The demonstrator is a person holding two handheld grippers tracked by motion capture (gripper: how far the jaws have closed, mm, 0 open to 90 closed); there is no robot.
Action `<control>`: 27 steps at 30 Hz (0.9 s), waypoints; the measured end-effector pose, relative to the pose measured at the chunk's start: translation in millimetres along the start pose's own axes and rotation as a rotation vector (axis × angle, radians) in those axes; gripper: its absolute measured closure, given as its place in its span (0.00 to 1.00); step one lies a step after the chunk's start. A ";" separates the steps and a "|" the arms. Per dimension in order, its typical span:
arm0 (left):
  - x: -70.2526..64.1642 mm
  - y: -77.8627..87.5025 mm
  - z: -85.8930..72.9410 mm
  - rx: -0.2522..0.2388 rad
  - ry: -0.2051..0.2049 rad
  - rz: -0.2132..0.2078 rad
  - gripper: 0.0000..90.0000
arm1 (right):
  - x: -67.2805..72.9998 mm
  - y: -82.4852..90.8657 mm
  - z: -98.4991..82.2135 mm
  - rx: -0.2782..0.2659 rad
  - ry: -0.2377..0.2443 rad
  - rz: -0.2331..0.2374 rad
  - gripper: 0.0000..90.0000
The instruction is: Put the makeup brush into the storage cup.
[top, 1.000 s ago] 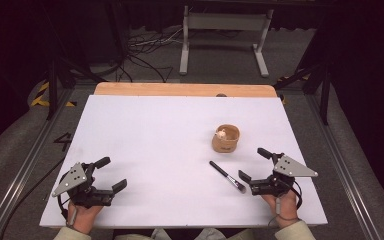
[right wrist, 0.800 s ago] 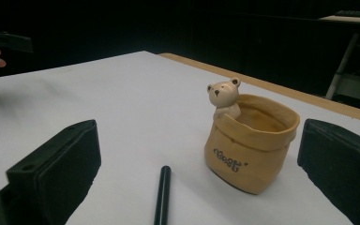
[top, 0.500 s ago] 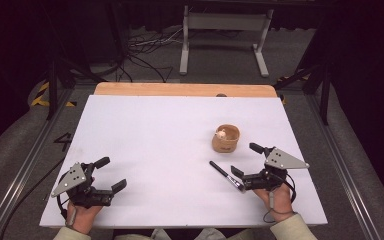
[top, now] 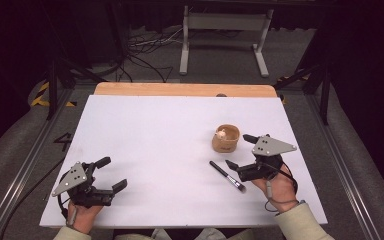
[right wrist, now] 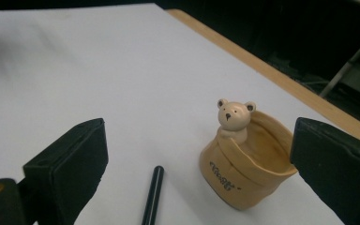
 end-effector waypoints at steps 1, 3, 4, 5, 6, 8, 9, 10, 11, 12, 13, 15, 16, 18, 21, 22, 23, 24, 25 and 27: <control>0.1 0.0 0.0 0.001 0.000 0.000 0.03 | -0.5 -1.5 0.8 0.019 -0.003 0.005 0.05; 0.1 0.2 -0.1 0.001 0.001 -0.001 0.03 | -0.7 -3.7 1.3 0.046 -0.015 0.022 0.06; -0.1 0.3 -0.2 0.001 0.005 -0.001 0.03 | 0.6 -8.2 0.6 0.115 -0.023 0.052 0.07; -0.1 0.5 -0.2 0.002 0.006 0.000 0.03 | 0.6 -8.2 0.6 0.115 -0.023 0.052 0.07; 0.1 0.5 -0.2 0.003 0.007 0.001 0.03 | 0.6 -9.9 0.0 0.143 -0.019 0.048 0.07; 0.2 0.3 -0.4 0.006 0.008 -0.001 0.03 | 0.8 -14.3 -1.2 0.211 -0.043 0.070 0.07; 0.0 0.0 -0.4 0.005 0.008 0.001 0.03 | 0.5 -15.9 -0.7 0.234 -0.040 0.068 0.07; -0.1 0.0 -0.4 0.008 0.007 -0.002 0.03 | 0.5 -16.8 0.1 0.253 -0.034 0.067 0.07; -0.2 -0.1 -0.5 0.009 0.007 -0.002 0.03 | 0.8 -17.7 0.7 0.274 -0.031 0.074 0.07; -0.1 -0.2 -0.6 0.010 0.005 -0.001 0.03 | 0.9 -18.6 1.0 0.298 -0.029 0.076 0.07; 0.0 -0.3 -0.7 0.011 0.005 -0.001 0.03 | 0.6 -19.6 1.1 0.320 -0.024 0.074 0.07; 0.0 -0.3 -0.7 0.013 0.006 -0.001 0.03 | 1.1 -21.6 1.2 0.361 -0.019 0.091 0.07; -0.3 -0.5 -0.8 0.014 0.008 -0.001 0.03 | 1.4 -22.7 1.0 0.382 -0.019 0.098 0.08; -0.1 -0.6 -1.2 0.019 0.004 -0.001 0.03 | 2.1 -25.0 -0.1 0.415 -0.016 0.111 0.09; 0.0 -0.5 -1.2 0.025 0.002 0.000 0.03 | 1.9 -28.4 -2.5 0.455 -0.012 0.110 0.09; 0.0 -0.7 -1.3 0.031 -0.001 -0.002 0.03 | 1.5 -30.0 -3.9 0.473 -0.009 0.109 0.09; -0.3 -0.9 -1.4 0.033 0.003 0.001 0.03 | 1.3 -31.6 -5.2 0.492 -0.007 0.112 0.10; -0.3 -0.9 -1.4 0.033 0.003 0.001 0.03 | 1.4 -32.4 -5.7 0.502 -0.006 0.115 0.10; -0.5 -1.7 -1.5 0.034 -0.002 -0.001 0.03 | 1.8 -33.8 -6.6 0.519 -0.005 0.119 0.11; -0.7 -2.1 -1.6 0.036 0.001 -0.001 0.03 | 2.6 -35.6 -7.9 0.548 -0.004 0.124 0.12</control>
Point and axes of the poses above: each handheld gripper's, and its own axes: y roughly backward along the jaws, z roughly out of its top, x roughly to its left, the point moved 6 cm from there along -y, roughly forward along the jaws, and after that the axes turned 3 degrees about -x, right-handed, at the moved point
